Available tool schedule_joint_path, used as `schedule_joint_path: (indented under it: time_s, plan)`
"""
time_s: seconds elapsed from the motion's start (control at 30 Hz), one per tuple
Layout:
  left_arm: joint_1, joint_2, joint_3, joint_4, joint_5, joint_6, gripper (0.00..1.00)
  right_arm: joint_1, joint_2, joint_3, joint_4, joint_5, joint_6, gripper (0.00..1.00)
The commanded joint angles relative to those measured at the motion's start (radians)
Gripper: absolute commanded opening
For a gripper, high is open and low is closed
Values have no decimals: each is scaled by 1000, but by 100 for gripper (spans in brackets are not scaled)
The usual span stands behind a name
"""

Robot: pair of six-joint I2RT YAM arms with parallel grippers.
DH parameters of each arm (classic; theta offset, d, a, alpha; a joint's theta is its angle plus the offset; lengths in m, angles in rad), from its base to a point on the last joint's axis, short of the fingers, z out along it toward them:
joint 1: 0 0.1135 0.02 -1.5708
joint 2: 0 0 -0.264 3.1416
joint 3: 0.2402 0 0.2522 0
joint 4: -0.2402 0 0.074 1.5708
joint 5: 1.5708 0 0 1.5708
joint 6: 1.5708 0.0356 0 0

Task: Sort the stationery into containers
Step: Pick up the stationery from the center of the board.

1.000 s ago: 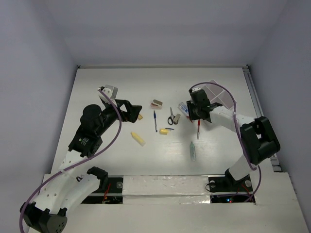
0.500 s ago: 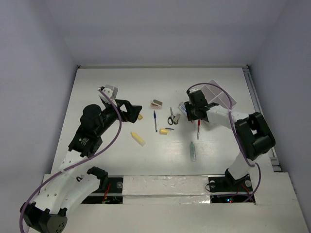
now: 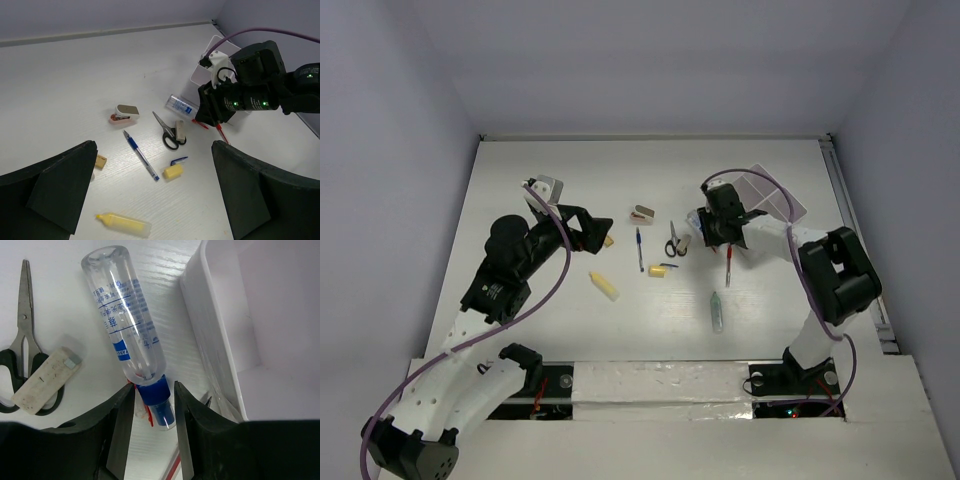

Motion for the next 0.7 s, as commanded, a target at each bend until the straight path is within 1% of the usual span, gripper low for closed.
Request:
schedule_joint_path:
  time_s: [0.0, 0.1, 0.23, 0.33, 0.47, 0.53, 0.57, 0.63, 0.67]
  plan:
    - [-5, -12, 7, 54, 10, 14, 99, 10, 24, 55, 20, -8, -3, 44]
    - [-5, -17, 7, 52, 9, 14, 99, 10, 32, 62, 14, -6, -3, 46]
    - [-5, -22, 5, 52, 6, 14, 99, 10, 59, 88, -17, -2, 3, 46]
    - [-5, -23, 7, 51, 1, 14, 99, 10, 70, 93, -20, -2, 5, 42]
    - [-14, -22, 7, 52, 3, 15, 99, 10, 57, 93, -7, -6, 0, 29]
    - [-14, -20, 7, 54, 3, 12, 99, 10, 44, 93, -6, -14, -7, 25]
    - [-14, -19, 7, 54, 1, 12, 99, 10, 38, 93, -6, -16, -10, 21]
    - [-14, -18, 7, 55, 1, 11, 99, 19, 18, 93, -4, -20, -21, 20]
    - [-14, -18, 5, 57, 1, 11, 99, 19, 9, 92, -7, -22, -23, 17]
